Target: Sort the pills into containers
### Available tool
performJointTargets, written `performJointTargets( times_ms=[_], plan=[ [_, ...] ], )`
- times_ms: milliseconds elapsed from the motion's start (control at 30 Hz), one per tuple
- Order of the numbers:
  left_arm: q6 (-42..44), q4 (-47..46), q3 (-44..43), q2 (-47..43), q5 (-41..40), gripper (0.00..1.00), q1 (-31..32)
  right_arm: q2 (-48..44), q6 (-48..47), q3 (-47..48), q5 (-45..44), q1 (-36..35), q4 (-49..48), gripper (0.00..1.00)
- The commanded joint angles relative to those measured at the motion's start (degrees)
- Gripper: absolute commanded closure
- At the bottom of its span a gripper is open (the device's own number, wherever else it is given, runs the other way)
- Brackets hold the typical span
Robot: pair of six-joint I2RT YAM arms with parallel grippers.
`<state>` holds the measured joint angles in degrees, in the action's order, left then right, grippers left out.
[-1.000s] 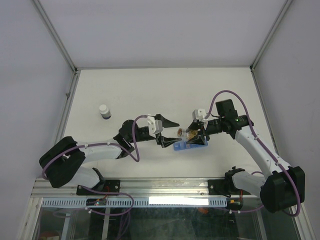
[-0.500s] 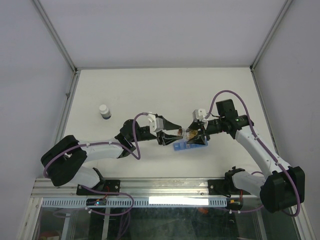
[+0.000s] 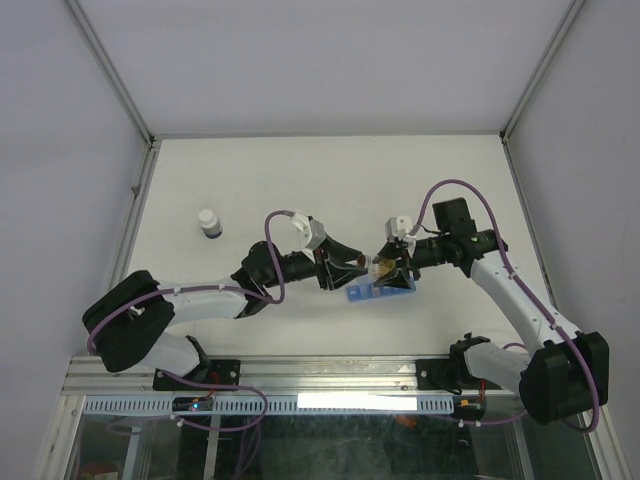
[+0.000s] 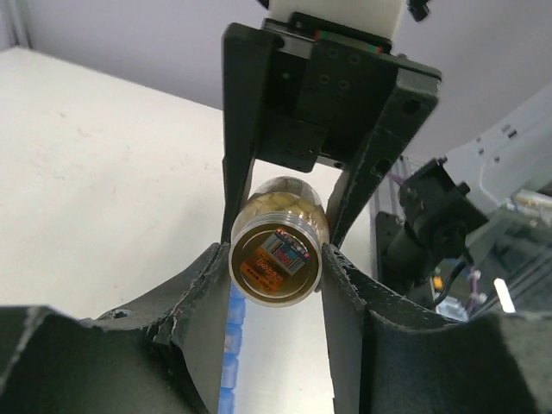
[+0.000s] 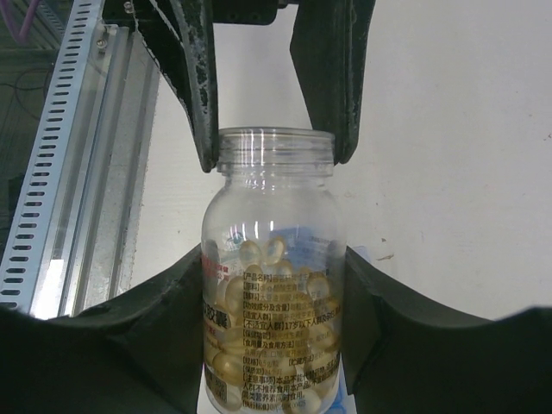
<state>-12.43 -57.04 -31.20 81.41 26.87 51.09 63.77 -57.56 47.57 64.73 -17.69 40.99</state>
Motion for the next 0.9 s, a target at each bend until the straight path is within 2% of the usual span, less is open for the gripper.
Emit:
performJointTargets(
  times_ms=[0, 200, 333, 500, 533, 600, 633, 867],
  plan=[
    [-14.5, -1.6, 0.6, -2.4, -16.2, 1.00, 4.0, 0.3, 0.3, 1.9, 1.0, -0.5, -1.2, 1.00],
    [-27.1, 10.6, -0.8, -4.8, -29.3, 1.00, 6.4, 0.6, 0.8, 2.0, 0.7, -0.4, -1.4, 1.00],
    [-28.2, 10.8, -1.1, -5.4, -27.8, 0.98, 6.7, 0.7, 1.0, 1.9, 0.8, -0.4, -1.5, 1.00],
    [-26.7, 4.9, 0.8, -5.4, -23.6, 0.44, 6.7, 0.6, 1.0, 1.9, 1.0, -0.4, -1.5, 1.00],
    [-26.4, 3.4, 2.0, -5.6, -23.5, 0.28, 6.7, 0.6, 1.0, 1.9, 1.0, -0.4, -1.5, 1.00],
    [-25.5, 0.6, 3.6, -6.5, -23.5, 0.04, 6.7, 0.6, 1.0, 1.9, 1.1, -0.4, -1.5, 1.00],
    [-24.8, -0.2, 4.2, -7.0, -23.4, 0.01, 6.7, 0.5, 1.0, 1.9, 1.2, -0.4, -1.5, 1.00],
    [-15.2, -3.3, 9.3, -11.5, -22.3, 0.01, 6.7, 0.4, 0.7, 1.9, 1.4, -0.4, -1.2, 1.00]
  ],
)
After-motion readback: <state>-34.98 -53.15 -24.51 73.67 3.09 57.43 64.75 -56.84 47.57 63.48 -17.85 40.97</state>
